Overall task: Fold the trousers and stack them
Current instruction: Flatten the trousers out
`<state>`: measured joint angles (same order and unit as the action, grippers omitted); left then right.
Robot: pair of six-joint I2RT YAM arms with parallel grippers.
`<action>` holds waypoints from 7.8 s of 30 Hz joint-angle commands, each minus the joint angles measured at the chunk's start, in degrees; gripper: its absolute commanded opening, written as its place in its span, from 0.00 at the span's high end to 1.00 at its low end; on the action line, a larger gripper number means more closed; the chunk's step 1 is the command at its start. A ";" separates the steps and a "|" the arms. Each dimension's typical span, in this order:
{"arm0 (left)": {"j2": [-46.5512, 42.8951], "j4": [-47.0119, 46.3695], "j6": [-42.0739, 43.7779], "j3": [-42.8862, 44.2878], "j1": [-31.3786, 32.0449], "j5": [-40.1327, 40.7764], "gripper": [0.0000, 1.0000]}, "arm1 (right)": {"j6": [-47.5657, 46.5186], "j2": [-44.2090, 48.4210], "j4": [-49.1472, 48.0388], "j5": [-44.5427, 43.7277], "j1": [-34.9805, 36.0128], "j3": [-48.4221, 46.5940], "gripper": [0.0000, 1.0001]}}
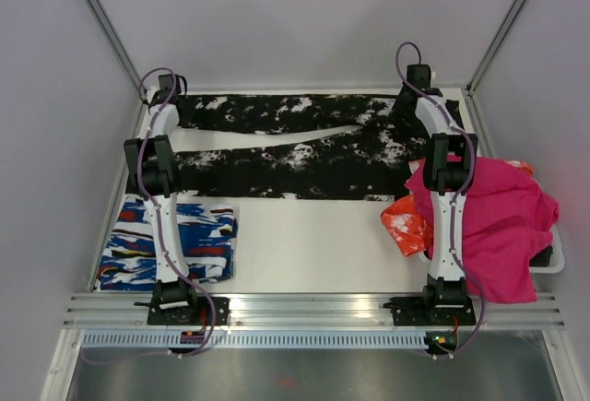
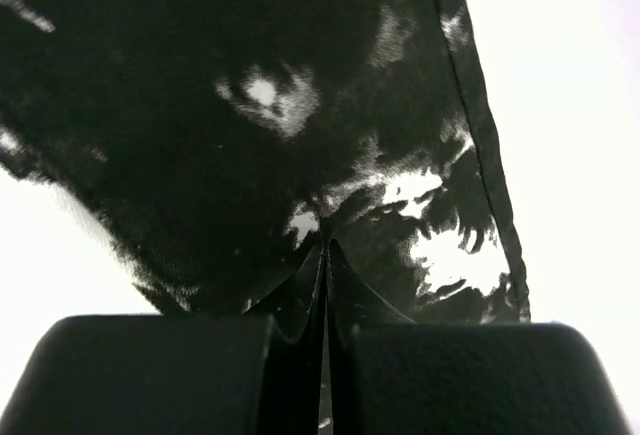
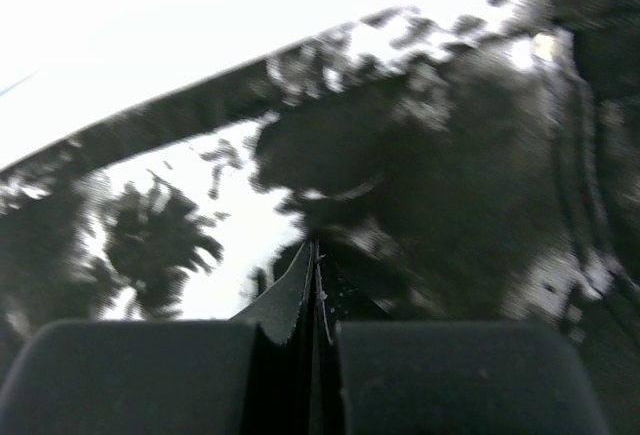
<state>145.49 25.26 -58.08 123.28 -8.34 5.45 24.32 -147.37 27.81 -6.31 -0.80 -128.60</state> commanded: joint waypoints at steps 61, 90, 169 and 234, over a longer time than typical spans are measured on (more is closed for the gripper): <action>-9.00 8.49 33.83 0.55 5.09 5.18 0.68 | -8.50 -6.26 8.76 -4.77 -5.00 -9.92 0.64; -0.03 14.47 23.98 7.41 0.87 0.70 0.58 | -6.22 10.87 -5.23 7.19 -7.99 5.63 0.13; -8.82 11.22 46.83 5.30 14.58 3.94 0.18 | -18.34 -0.19 10.07 5.17 3.44 1.86 0.19; 5.51 13.95 17.31 14.71 4.30 5.09 0.16 | -15.09 10.62 -2.24 21.25 10.99 10.47 0.02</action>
<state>148.99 41.98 -38.57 136.92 -2.48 6.87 11.29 -135.63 24.38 13.15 7.92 -116.57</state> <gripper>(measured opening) 0.846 0.979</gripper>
